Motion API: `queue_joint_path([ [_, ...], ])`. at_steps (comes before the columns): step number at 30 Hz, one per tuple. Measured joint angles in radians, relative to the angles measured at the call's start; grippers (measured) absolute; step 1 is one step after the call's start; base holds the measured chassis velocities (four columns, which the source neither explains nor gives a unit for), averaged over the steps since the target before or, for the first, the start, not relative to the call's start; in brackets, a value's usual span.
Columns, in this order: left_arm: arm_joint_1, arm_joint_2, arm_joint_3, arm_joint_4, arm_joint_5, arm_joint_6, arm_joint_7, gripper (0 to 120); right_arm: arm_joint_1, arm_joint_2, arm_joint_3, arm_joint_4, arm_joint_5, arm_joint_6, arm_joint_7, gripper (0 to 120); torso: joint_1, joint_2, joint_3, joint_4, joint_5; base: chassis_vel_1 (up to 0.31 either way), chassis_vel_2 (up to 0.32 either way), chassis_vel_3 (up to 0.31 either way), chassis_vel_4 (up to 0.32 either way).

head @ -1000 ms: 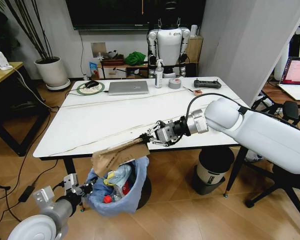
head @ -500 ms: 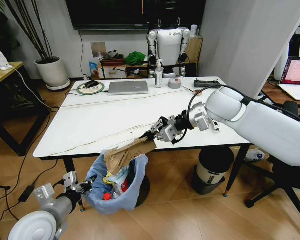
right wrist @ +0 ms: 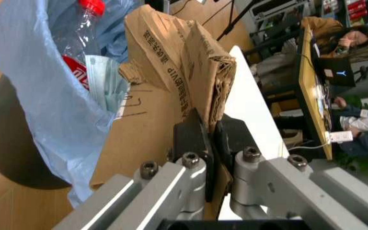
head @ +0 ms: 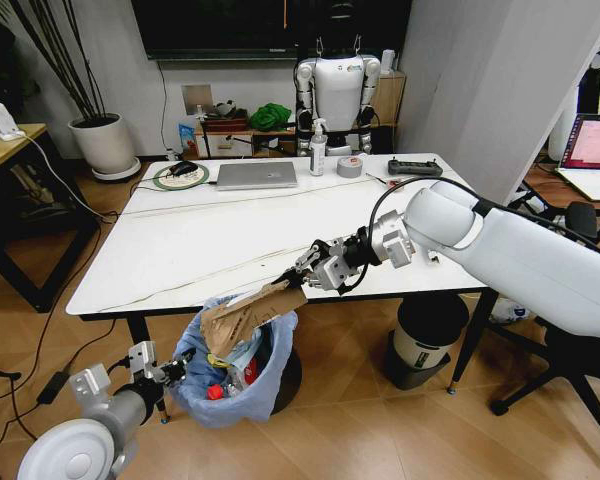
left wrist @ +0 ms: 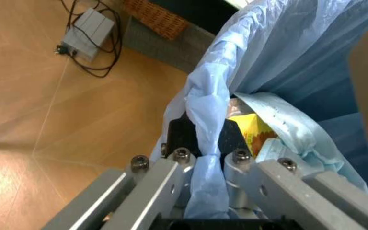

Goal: Pick up the trash bin and place the trash from the table into it.

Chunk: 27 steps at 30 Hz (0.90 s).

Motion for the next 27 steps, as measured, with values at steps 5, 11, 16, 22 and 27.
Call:
queue_joint_path([
  [5,0.0,-0.006,0.003,0.0,0.0,0.001,-0.001,0,-0.004,0.008,-0.007,-0.006,0.005,0.004,0.011,0,0.0,0.0,0.0,0.0,0.0,0.0,0.0,0.0,0.0],
  [11,-0.001,-0.008,0.004,-0.001,0.0,0.001,-0.001,0,-0.015,0.017,-0.013,-0.015,0.009,0.011,0.035,4,0.0,0.0,0.0,0.0,0.0,0.0,0.0,0.0,0.0],
  [16,-0.002,-0.006,0.003,-0.004,-0.001,0.001,-0.002,0,-0.032,0.024,-0.014,-0.018,0.01,0.012,0.045,23,0.0,0.0,0.0,0.0,-0.0001,0.0,0.0,0.0,0.0],
  [22,-0.003,-0.009,0.003,-0.004,-0.002,0.001,-0.002,0,-0.044,0.025,-0.014,-0.019,0.01,0.012,0.047,43,0.0,0.0,0.0,0.0,0.0,0.0,0.0,0.0,0.0],
  [27,-0.009,-0.008,0.003,-0.004,-0.003,0.001,-0.003,0,-0.045,0.024,-0.014,-0.019,0.01,0.016,0.048,65,0.0,0.0,0.0,0.0,0.0,0.0,0.0,0.0,0.0],
])
